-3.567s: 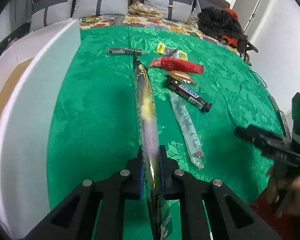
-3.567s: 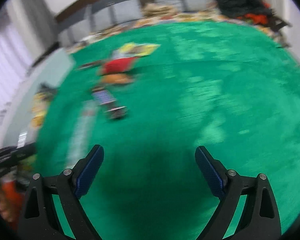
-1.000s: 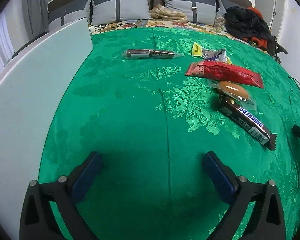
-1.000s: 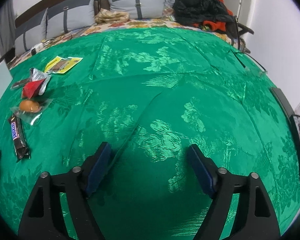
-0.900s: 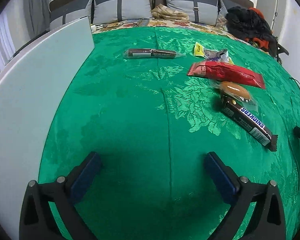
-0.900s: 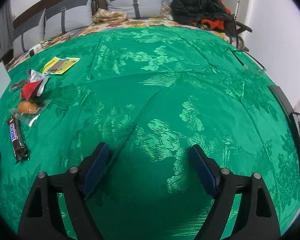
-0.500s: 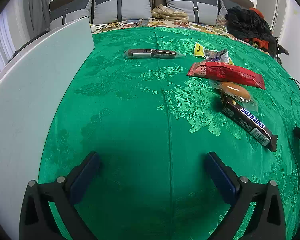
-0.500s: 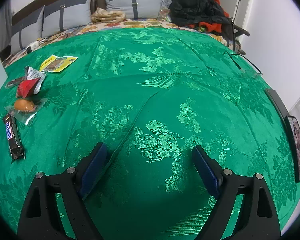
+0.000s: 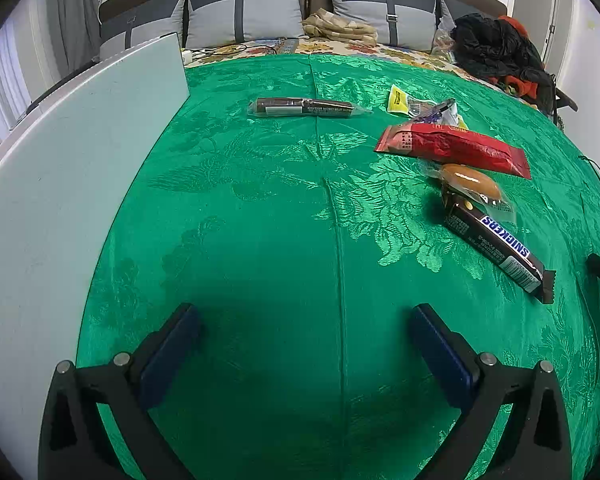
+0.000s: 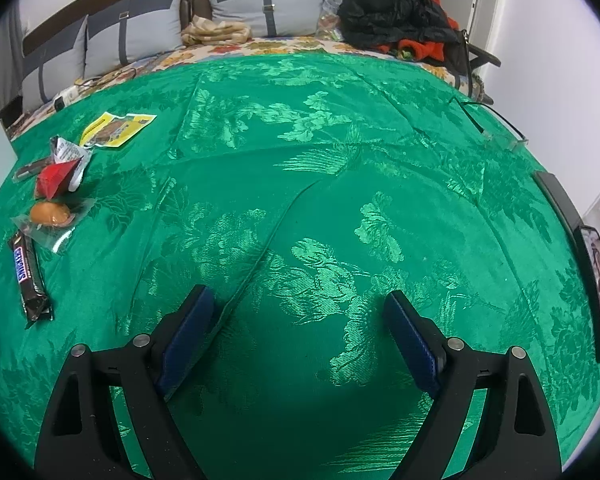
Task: Organize snacks
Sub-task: 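Move both tools back over the snacks on the green cloth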
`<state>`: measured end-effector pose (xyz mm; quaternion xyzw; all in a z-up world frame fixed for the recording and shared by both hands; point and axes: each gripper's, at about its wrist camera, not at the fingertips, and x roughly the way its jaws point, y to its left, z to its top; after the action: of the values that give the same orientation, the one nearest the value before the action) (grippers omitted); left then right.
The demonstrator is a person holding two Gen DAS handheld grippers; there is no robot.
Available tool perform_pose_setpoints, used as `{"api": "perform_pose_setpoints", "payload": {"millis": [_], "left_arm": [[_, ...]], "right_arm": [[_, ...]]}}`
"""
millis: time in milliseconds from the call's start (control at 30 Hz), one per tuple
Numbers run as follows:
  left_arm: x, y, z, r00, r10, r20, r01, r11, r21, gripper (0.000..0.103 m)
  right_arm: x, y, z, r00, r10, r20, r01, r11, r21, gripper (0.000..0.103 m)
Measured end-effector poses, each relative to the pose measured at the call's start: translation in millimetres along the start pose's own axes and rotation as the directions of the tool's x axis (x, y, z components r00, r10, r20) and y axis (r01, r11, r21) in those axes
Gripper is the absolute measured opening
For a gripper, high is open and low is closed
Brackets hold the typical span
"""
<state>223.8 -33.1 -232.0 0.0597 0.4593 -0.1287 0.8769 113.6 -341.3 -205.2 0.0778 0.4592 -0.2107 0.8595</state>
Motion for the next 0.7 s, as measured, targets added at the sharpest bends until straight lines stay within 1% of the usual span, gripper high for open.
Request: {"api": "perform_pose_setpoints", "payload": {"millis": [500,567,600,633,667,700], "left_arm": [[-0.2,-0.4,0.3,1.0,0.002,-0.003,-0.002,1.0,-0.001,0.103],[-1.1,-1.2,1.6,1.0,0.009,-0.025,-0.01,1.0,-0.007,0.103],[-2.7,-2.4,3.0,0.998,0.003,-0.055,-0.005,0.999,-0.033,0.101],[-6.6,-4.1,3.7,0.998,-0.019,-0.061,0.015,0.998,-0.063,0.101],[-12.8,-6.9,6.0,0.997,-0.067,-0.045,0.062,0.993,-0.105,0.101],[-20.8,-12.3,10.2,0.991,-0.133,-0.011,0.13,0.98,-0.153,0.101]], "right_arm": [[1.2,-2.1,0.1,1.0,0.009,-0.004,-0.009,1.0,0.01,0.089],[1.0,-1.8,0.1,1.0,0.009,-0.004,-0.009,1.0,0.01,0.089],[1.1,-1.8,0.1,1.0,0.009,-0.004,-0.009,1.0,0.01,0.089],[1.1,-1.7,0.1,1.0,0.009,-0.004,-0.009,1.0,0.01,0.089],[1.2,-1.8,0.1,1.0,0.009,-0.004,-0.009,1.0,0.011,0.089],[1.1,-1.7,0.2,1.0,0.008,-0.004,-0.008,1.0,0.01,0.089]]}}
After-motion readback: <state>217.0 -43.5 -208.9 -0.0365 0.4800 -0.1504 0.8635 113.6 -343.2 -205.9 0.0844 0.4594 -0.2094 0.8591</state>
